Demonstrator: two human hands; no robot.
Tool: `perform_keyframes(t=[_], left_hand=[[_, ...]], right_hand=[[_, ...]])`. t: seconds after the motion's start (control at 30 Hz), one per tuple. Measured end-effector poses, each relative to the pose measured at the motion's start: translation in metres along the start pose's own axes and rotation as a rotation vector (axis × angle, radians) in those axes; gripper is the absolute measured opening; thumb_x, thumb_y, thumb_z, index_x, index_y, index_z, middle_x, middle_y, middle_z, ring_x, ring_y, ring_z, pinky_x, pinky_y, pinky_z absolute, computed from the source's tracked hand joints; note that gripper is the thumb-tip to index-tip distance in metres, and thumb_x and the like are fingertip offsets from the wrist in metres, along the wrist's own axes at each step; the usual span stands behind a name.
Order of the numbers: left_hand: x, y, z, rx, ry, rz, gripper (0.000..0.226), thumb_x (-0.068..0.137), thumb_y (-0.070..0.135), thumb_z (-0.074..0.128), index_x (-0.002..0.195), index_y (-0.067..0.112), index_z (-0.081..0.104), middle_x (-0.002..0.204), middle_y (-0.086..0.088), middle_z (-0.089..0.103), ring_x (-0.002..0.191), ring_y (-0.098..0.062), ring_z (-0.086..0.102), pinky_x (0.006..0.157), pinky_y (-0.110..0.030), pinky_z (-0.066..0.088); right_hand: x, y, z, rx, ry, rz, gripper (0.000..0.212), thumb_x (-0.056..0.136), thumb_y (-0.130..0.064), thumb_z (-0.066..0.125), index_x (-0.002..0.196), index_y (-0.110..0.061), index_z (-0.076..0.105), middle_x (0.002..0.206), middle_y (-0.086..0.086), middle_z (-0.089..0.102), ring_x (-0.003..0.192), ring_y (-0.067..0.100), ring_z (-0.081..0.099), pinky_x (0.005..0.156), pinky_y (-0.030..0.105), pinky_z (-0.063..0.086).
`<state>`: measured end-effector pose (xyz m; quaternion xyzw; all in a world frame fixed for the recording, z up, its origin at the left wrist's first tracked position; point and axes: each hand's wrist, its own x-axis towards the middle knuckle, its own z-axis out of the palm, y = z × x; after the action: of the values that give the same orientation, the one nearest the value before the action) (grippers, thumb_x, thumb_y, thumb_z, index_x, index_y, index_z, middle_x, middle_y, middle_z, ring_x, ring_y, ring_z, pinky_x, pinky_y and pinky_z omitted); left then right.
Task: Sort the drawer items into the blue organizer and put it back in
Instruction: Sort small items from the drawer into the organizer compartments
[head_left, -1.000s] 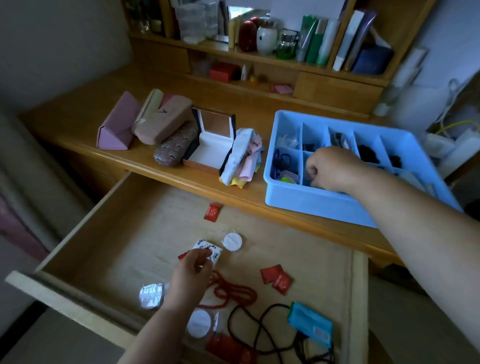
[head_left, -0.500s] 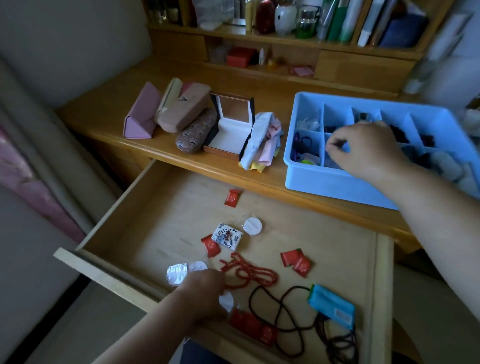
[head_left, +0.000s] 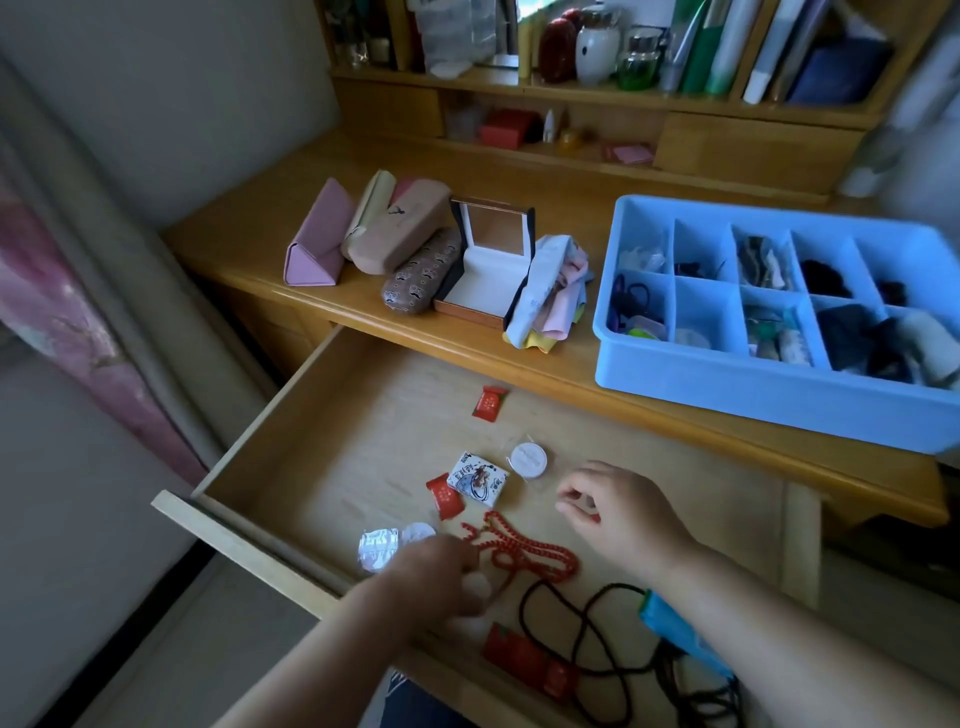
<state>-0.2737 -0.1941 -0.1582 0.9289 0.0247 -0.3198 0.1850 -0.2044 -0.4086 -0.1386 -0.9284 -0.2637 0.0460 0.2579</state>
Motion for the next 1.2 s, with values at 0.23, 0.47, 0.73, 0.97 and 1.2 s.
perform_keyframes(t=[0.23, 0.47, 0.73, 0.97, 1.2], left_hand=[[0.006, -0.077, -0.047, -0.228, 0.175, -0.087, 0.013, 0.079, 0.021, 0.068, 0.091, 0.023, 0.066, 0.1, 0.004, 0.059, 0.092, -0.013, 0.057, 0.082, -0.025, 0.048], [0.022, -0.08, -0.031, 0.028, -0.013, -0.074, 0.034, 0.081, 0.033, 0.059, 0.114, 0.026, 0.056, 0.123, 0.002, 0.046, 0.109, -0.019, 0.049, 0.092, -0.032, 0.045], [0.02, -0.068, -0.017, -0.09, 0.002, -0.105, 0.047, 0.084, 0.037, 0.06, 0.124, 0.027, 0.038, 0.115, 0.0, 0.058, 0.098, -0.016, 0.056, 0.081, -0.026, 0.046], [0.023, -0.032, -0.001, -0.029, 0.011, -0.133, 0.056, 0.079, 0.038, 0.067, 0.131, 0.026, 0.049, 0.124, 0.0, 0.052, 0.109, -0.017, 0.054, 0.085, -0.023, 0.047], [0.005, -0.029, -0.013, -0.119, 0.125, -0.066, 0.028, 0.078, 0.028, 0.07, 0.101, 0.027, 0.054, 0.105, 0.002, 0.056, 0.092, -0.012, 0.052, 0.072, -0.019, 0.042]], right_hand=[[0.066, 0.014, 0.035, 0.006, -0.094, 0.325, 0.03, 0.089, -0.031, 0.056, 0.118, -0.021, 0.057, 0.121, -0.001, 0.052, 0.105, 0.02, 0.057, 0.084, 0.029, 0.046], [0.087, 0.011, 0.063, -0.112, -0.165, 0.497, 0.044, 0.085, -0.038, 0.063, 0.122, -0.02, 0.047, 0.126, 0.002, 0.05, 0.111, 0.022, 0.056, 0.08, 0.028, 0.044], [0.058, 0.022, 0.053, 0.157, -0.105, 0.614, 0.019, 0.081, -0.031, 0.063, 0.095, -0.018, 0.062, 0.099, -0.001, 0.067, 0.089, 0.021, 0.063, 0.069, 0.028, 0.046], [0.004, 0.024, 0.039, 0.331, 0.075, 0.61, 0.013, 0.078, -0.027, 0.064, 0.076, -0.016, 0.057, 0.07, 0.002, 0.063, 0.067, 0.024, 0.06, 0.057, 0.031, 0.045], [-0.023, 0.004, 0.013, 0.711, 0.1, 0.574, 0.01, 0.082, -0.014, 0.067, 0.072, -0.013, 0.064, 0.053, -0.003, 0.059, 0.049, 0.007, 0.053, 0.056, 0.025, 0.041]])
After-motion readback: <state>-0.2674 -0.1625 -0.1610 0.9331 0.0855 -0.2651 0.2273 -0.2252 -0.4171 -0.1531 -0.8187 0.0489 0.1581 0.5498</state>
